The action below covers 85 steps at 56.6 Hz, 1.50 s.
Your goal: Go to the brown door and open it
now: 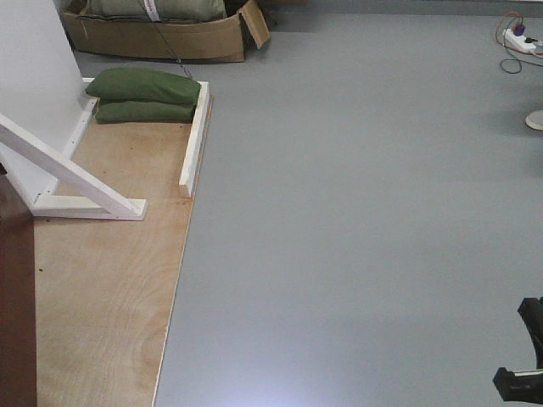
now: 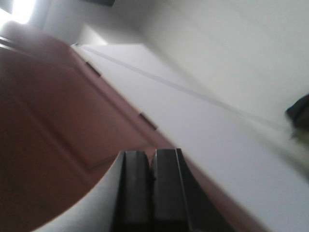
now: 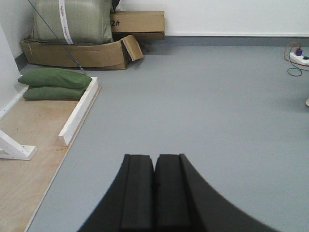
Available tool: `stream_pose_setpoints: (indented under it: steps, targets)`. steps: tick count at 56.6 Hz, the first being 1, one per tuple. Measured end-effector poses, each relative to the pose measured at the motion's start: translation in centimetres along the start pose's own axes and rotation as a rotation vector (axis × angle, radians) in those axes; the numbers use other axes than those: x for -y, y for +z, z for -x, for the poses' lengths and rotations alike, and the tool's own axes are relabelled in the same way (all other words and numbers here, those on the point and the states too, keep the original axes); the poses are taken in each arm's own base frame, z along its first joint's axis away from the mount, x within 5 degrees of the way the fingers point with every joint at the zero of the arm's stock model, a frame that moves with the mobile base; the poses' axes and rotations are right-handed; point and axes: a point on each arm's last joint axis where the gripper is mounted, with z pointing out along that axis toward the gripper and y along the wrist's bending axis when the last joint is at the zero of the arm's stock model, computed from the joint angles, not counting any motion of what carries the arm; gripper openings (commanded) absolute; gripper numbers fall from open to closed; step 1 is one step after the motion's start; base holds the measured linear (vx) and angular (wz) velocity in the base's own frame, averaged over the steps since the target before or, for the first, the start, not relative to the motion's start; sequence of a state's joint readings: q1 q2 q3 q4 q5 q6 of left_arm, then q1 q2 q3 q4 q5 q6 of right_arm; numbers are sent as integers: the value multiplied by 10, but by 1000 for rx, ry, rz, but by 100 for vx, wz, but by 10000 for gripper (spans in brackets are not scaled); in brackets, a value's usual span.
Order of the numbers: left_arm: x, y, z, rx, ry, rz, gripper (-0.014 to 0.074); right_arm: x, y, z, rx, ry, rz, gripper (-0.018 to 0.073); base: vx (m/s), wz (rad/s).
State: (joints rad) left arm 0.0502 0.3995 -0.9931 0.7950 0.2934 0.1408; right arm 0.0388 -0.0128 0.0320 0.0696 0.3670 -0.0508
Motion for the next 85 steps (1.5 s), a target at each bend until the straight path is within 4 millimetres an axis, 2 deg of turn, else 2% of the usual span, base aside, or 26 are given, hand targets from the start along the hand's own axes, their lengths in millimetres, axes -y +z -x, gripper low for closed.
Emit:
stream_pose_setpoints:
  steps: [7,12,22,25,30,38,50,57,78,85]
  targets:
    - [-27,-9,-10,-236,164,146,36,0,0,0,0,0,0,0,0,0]
    - [-40,-17,-22,-408,156,260,36,0,0,0,0,0,0,0,0,0]
    - [-62,-42,-43,-676,-98,664,36,0,0,0,0,0,0,0,0,0]
    - [-66,-49,-46,-687,-193,779,36,0,0,0,0,0,0,0,0,0]
    - [-70,-54,-45,-671,-269,875,36,0,0,0,0,0,0,0,0,0]
    - [-67,-48,-45,-677,-295,923,36,0,0,0,0,0,0,0,0,0]
    - [-54,-18,-48,-759,-203,944,36,0,0,0,0,0,0,0,0,0]
    - [-50,-10,-52,-805,-172,952,36,0,0,0,0,0,0,0,0,0]
    - [-56,-29,-45,-882,-92,1141,36,0,0,0,0,0,0,0,0,0]
    - [-56,-27,-47,-896,-76,1151,36,0,0,0,0,0,0,0,0,0]
